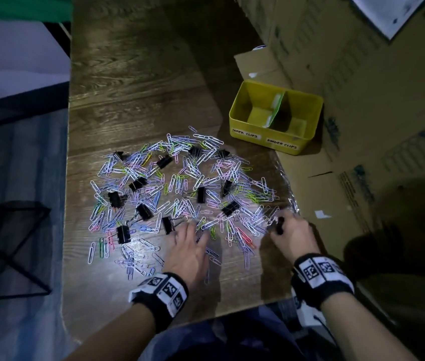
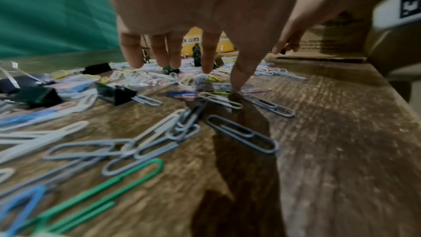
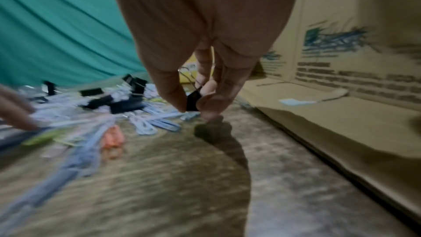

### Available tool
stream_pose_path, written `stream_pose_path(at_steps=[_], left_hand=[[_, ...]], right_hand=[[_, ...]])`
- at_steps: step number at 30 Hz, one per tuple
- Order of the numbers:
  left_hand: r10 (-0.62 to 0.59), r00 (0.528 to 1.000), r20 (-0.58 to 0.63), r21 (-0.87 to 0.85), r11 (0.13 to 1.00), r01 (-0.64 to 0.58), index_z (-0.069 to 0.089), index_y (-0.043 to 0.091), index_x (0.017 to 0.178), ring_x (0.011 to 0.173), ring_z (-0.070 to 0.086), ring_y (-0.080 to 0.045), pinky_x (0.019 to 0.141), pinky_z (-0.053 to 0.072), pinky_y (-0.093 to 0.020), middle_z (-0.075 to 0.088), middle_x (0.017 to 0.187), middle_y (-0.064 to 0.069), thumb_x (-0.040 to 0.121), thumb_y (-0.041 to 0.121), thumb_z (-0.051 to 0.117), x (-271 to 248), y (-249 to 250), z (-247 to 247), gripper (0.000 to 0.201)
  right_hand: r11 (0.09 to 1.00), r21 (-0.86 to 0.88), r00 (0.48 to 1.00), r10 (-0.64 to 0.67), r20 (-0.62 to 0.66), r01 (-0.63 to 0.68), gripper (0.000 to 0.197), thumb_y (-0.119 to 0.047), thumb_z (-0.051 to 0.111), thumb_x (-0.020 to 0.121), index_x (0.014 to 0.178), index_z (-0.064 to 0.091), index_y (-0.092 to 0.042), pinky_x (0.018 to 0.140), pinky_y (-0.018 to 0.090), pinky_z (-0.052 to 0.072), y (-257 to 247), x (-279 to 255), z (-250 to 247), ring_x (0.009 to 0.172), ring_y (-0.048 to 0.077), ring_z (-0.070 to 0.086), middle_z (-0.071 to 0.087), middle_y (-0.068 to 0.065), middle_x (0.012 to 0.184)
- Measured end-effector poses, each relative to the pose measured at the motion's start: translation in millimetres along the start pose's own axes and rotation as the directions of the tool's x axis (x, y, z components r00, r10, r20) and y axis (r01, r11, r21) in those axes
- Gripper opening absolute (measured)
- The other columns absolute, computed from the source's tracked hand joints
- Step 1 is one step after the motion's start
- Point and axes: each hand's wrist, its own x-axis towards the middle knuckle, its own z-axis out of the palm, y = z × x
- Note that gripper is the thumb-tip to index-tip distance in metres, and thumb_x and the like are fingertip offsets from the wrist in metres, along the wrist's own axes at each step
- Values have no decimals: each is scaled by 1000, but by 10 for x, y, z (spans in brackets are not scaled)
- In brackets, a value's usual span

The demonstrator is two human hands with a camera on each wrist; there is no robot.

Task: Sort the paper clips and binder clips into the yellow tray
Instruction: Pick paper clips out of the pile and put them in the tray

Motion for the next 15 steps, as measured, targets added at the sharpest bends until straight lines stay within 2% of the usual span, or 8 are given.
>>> stream_pose_path(at_steps=[3,6,8,9,10,12,13,15], left_hand=[[33,996,86,-15,999,-32,38,18,126,131,28,-34,106,30,-49,31,142,-17,83,21,52,43,188,84,45],[19,999,39,-48,999,-17,36,21,128,129,30,-30,107,28,-47,31,141,-13,82,23,51,51,232,49,49],[-17,1000,-17,-67,998,16,33,22,133,128,32,-27,104,30,-46,32,142,-11,84,37,50,54,184,-5,54],[-32,999,-16,-67,997,31,29,22,136,128,33,-27,103,32,-45,31,142,-11,84,44,49,55,152,-28,60],[-41,999,9,-64,997,42,23,24,139,128,32,-27,102,35,-45,29,143,-11,84,50,49,57,133,-45,67],[-46,997,63,-50,998,49,12,27,142,127,31,-29,100,39,-47,23,146,-11,82,58,50,90,120,-35,78],[-42,996,79,-57,997,47,9,28,143,127,31,-30,99,40,-48,21,147,-11,81,60,51,106,133,-24,81],[-47,994,97,-91,994,56,7,31,144,129,30,-31,98,41,-51,15,151,-9,81,56,53,142,166,8,82]], right_hand=[[998,3,998,58,3,-58,40,-19,68,81,118,53,-19,88,32,48,147,111,6,99,29,60,61,14,108],[999,-47,995,16,-96,-21,49,-37,69,79,121,49,-24,88,38,47,132,42,13,110,30,50,49,12,118],[992,-37,971,-126,-204,121,52,-43,67,79,123,48,-23,90,39,45,78,-63,34,113,25,44,45,10,118],[973,2,952,-223,-208,229,50,-42,66,81,124,49,-23,91,38,46,33,-118,65,112,22,45,45,7,118],[943,33,933,-324,-156,332,48,-41,64,83,125,49,-23,92,36,46,-25,-181,105,110,19,46,44,5,119],[894,-15,893,-446,60,448,52,-45,58,86,132,43,-24,93,33,46,-151,-257,246,112,15,46,41,2,127],[884,-85,884,-446,138,460,60,-50,56,87,138,37,-26,97,33,44,-190,-274,336,119,17,43,38,3,133],[897,-220,921,-354,164,384,75,-59,53,84,145,22,-28,105,38,36,-250,-276,466,131,24,31,29,10,143]])
